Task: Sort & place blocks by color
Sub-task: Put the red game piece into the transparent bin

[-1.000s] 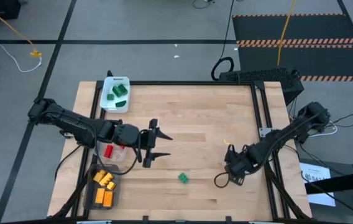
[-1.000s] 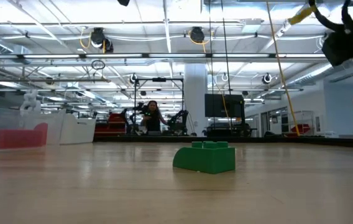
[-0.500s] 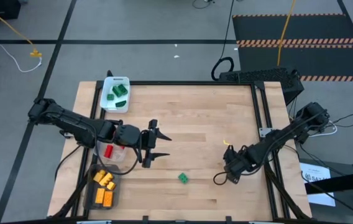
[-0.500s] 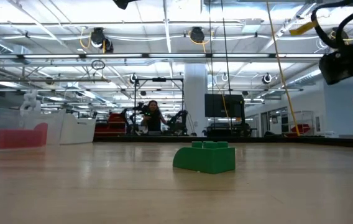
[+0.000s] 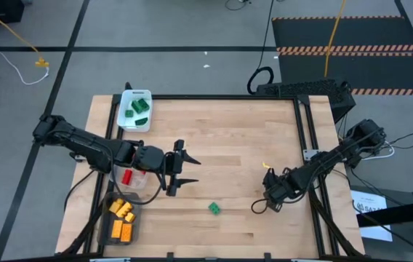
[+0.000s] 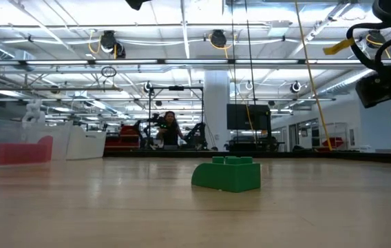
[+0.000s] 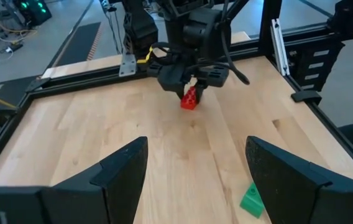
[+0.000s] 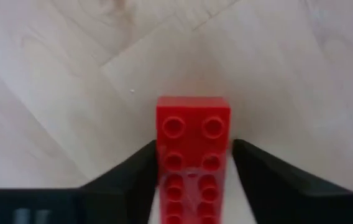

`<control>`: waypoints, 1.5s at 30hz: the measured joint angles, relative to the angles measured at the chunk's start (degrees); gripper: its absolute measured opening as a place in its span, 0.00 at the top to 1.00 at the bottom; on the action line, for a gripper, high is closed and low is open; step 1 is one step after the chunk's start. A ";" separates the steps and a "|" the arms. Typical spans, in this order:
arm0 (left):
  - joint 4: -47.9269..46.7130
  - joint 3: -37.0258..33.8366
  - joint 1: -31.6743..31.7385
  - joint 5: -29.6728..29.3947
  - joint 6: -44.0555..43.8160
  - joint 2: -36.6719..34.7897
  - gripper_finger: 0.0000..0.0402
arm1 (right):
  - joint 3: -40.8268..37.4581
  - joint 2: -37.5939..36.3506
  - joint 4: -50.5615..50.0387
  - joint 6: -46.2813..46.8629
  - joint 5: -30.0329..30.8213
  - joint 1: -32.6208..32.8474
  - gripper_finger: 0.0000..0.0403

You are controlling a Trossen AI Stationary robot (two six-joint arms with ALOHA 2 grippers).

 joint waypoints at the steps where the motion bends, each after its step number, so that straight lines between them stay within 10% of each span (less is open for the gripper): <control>1: 0.09 0.00 0.03 0.00 0.00 0.00 0.33 | -0.02 0.02 -0.11 -0.69 0.04 0.00 0.57; 4: 0.34 0.00 0.04 -0.02 0.00 0.00 0.33 | -0.04 -0.09 0.50 -2.85 0.00 -0.22 0.70; 13: 0.60 0.00 0.24 -3.23 0.15 0.00 0.33 | -0.09 -2.76 12.95 -15.50 9.17 -3.83 0.70; 25: 1.49 -0.03 1.98 -5.87 -2.41 1.86 0.33 | -0.09 -3.26 53.82 -64.45 32.86 -10.21 0.70; 45: 13.52 -0.02 3.40 -2.43 -3.23 9.49 0.33 | -0.07 -1.18 70.77 -79.33 26.89 -15.87 0.70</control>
